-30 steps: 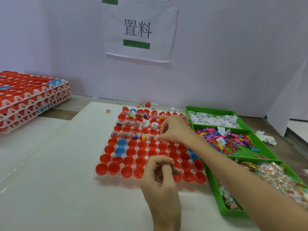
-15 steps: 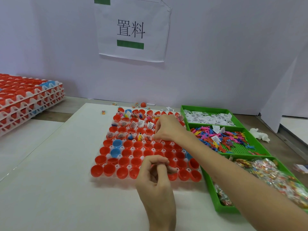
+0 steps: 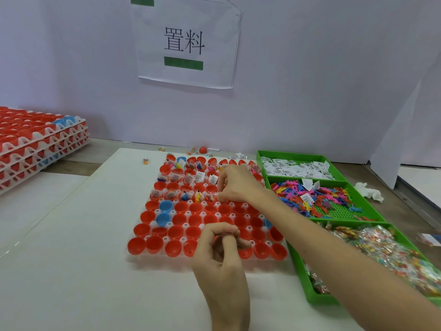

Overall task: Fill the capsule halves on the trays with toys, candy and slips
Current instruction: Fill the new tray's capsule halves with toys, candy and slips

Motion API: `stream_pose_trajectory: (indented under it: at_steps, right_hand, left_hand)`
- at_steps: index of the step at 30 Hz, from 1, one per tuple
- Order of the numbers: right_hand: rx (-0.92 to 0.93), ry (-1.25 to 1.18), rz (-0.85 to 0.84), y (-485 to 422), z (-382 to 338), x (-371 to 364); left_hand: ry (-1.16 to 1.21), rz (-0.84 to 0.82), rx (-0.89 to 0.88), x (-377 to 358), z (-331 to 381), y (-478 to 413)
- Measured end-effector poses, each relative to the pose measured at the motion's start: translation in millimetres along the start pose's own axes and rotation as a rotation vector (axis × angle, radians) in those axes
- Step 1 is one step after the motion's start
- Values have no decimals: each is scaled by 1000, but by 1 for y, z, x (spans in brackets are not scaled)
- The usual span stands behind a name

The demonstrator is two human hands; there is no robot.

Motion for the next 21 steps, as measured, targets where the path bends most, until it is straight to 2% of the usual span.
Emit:
stream_pose_trajectory:
  at_steps: [7, 21]
  right_hand:
    - [29, -143, -2, 5, 13, 10]
    - [103, -38, 39, 10, 6, 11]
  left_hand:
    - [10, -5, 11, 1, -1, 0]
    - [-9, 1, -1, -1, 0, 0]
Point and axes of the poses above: each hand's wrist, its own y-axis away from the middle knuckle, its own x-axis out of the back of the hand, z = x × y, the point moved 7 cm from there along -y, towards the middle knuckle, and after that the axes turned 15 degrees about x, right-handed, at the moved point
